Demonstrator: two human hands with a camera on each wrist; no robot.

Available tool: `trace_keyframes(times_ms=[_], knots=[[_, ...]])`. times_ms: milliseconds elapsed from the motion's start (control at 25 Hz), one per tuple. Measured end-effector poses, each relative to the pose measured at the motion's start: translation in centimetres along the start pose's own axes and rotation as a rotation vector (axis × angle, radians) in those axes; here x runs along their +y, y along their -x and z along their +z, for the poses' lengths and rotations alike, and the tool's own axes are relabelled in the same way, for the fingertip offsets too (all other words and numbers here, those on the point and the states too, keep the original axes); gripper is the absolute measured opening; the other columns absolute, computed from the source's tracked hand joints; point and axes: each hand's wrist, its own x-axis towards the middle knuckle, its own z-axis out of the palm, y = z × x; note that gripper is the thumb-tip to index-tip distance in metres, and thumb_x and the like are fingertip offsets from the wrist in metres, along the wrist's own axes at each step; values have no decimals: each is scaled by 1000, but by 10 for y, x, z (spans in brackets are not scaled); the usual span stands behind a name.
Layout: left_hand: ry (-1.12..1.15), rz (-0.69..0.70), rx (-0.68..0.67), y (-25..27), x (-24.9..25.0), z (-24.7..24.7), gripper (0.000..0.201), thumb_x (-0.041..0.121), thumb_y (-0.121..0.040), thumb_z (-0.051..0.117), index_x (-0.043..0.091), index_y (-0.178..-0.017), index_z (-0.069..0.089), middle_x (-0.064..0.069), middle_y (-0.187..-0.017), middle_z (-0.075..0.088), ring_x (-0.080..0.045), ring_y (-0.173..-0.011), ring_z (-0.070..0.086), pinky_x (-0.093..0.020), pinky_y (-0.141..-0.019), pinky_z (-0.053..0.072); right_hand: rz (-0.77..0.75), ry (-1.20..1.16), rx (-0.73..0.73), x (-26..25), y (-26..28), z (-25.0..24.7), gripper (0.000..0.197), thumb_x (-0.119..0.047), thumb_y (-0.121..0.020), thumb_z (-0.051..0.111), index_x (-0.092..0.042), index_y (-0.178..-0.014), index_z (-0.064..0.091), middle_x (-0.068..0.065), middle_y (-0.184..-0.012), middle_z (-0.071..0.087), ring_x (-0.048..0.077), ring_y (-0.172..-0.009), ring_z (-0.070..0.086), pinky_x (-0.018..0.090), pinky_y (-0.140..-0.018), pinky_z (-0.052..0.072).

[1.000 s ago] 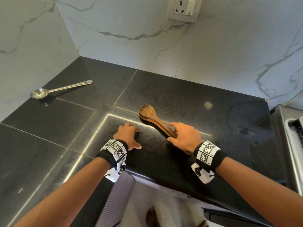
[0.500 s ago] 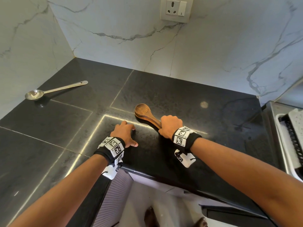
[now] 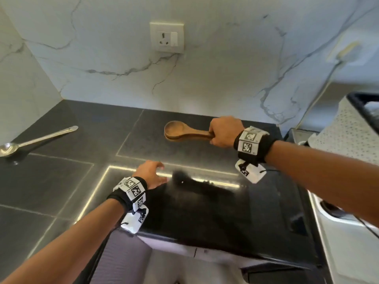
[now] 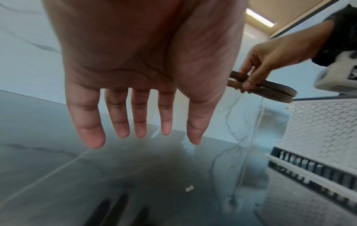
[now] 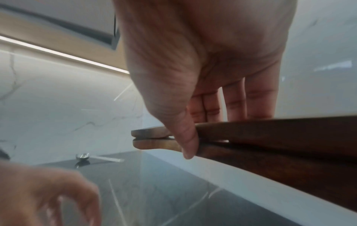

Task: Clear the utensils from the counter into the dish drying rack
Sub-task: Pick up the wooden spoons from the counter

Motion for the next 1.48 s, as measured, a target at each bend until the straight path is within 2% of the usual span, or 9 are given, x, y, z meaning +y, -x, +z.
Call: trace_keyframes(times_ms=[200, 320, 400, 600, 760, 960, 1120, 1240, 1480], knots=[[194, 315, -20, 6, 173, -4, 46, 42, -81, 71, 25, -123, 62, 4, -126, 60, -14, -115, 58, -27, -94, 45, 37, 13, 212, 117, 32, -102, 21, -34, -78, 72, -25, -96, 76, 1, -83, 69, 26, -80, 63, 32, -70, 48], [311, 459, -32, 15, 281, -3, 46, 43, -82, 70, 27, -124, 60, 4, -125, 60, -12, -116, 57, -29, -95, 46, 66, 71, 304, 200, 61, -143, 21, -34, -79, 73, -27, -99, 75, 4, -91, 69, 29, -88, 64, 32, -70, 45], [424, 485, -58, 18, 351, -3, 49, 40, -83, 70, 26, -128, 56, 2, -125, 58, -12, -115, 56, -27, -92, 47, 110, 118, 341, 265, 83, -163, 22, -35, -78, 74, -27, -99, 75, 6, -95, 70, 32, -91, 64, 33, -71, 44], [725, 417, -169, 14, 479, -5, 60, 37, -87, 68, 23, -138, 41, -8, -128, 54, -20, -110, 57, -29, -71, 54, 281, 119, 323, 427, 136, -182, 18, -39, -78, 77, -29, -92, 77, -1, -73, 63, 27, -77, 60, 37, -70, 48], [743, 337, -198, 3, 516, 7, 69, 40, -86, 68, 27, -144, 32, -10, -140, 47, -27, -123, 51, -41, -80, 55, 403, 75, 271, 536, 179, -177, 22, -40, -73, 82, -36, -93, 77, -4, -73, 64, 27, -78, 59, 32, -71, 43], [771, 247, -276, -8, 536, 23, 78, 33, -83, 72, 30, -147, 28, -12, -143, 44, -29, -125, 49, -53, -85, 55, 486, 39, 12, 625, 226, -141, 18, -45, -68, 85, -42, -85, 78, -13, -76, 73, 15, -78, 65, 36, -82, 53], [858, 205, -368, -13, 543, 29, 75, 19, -84, 71, 28, -146, 30, -13, -131, 55, -30, -113, 60, -44, -68, 60, 387, 55, -202, 645, 234, -108, 16, -41, -69, 85, -50, -67, 71, -32, -61, 65, 2, -73, 64, 27, -73, 45], [892, 196, -366, -16, 543, 31, 70, 16, -85, 69, 26, -145, 33, -13, -124, 61, -30, -104, 65, -40, -64, 60, 279, 109, -266, 635, 218, -89, 9, -41, -72, 81, -44, -77, 74, -20, -62, 69, 1, -69, 64, 21, -61, 39], [920, 209, -358, -16, 537, 35, 69, 18, -86, 69, 28, -144, 34, -13, -127, 60, -30, -106, 65, -40, -67, 60, 201, 205, -345, 624, 172, -55, 13, -39, -71, 81, -36, -82, 74, -8, -78, 74, 9, -75, 67, 24, -65, 45]])
